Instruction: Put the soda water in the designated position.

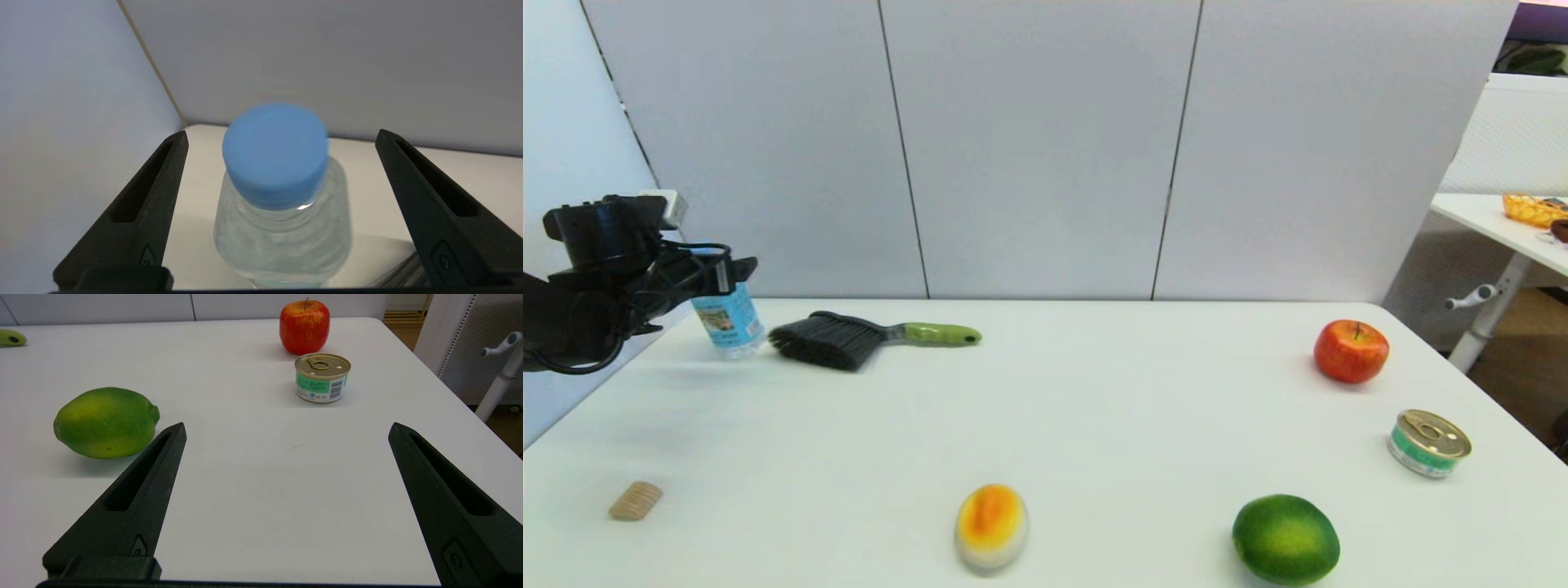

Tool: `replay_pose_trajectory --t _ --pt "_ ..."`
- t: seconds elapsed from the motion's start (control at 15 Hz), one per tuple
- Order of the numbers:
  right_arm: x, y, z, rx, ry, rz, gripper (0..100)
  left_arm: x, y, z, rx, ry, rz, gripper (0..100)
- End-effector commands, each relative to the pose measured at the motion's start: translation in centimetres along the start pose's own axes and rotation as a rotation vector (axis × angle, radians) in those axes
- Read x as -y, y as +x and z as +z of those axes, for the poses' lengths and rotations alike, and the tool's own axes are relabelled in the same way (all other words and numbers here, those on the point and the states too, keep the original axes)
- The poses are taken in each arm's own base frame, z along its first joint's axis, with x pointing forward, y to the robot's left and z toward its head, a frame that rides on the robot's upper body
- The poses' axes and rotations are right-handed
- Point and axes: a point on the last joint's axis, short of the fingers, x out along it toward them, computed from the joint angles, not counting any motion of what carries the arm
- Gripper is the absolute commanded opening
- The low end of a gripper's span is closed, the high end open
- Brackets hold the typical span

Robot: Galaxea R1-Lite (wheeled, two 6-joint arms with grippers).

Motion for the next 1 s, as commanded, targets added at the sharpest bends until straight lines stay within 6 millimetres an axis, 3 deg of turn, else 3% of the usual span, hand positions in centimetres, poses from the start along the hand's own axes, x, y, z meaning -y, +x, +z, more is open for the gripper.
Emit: replay_pose_trajectory --t 0.07,0.27,0.53,0.8,1.0 --pt "0.0 0.0 0.0 0.0 0.0 0.0 100 -0.2 -1.9 2.7 0.103 0.002 -0.01 100" --pt "0.0 0.0 0.0 0.0 0.0 0.0 100 -0.4 -3.0 4.6 0.209 0.008 -0.007 100" --pt "0.0 0.0 0.0 0.0 0.0 0.0 100 -0.3 -5.2 4.6 0.201 0.005 -0.009 100" --pt "0.0 0.0 0.0 0.0 0.0 0.0 100 0.3 -10.2 5.1 0.182 0.006 -0.024 100" --pt "0.0 0.0 0.0 0.0 0.0 0.0 100 2.6 -14.8 5.4 0.192 0.01 -0.099 100"
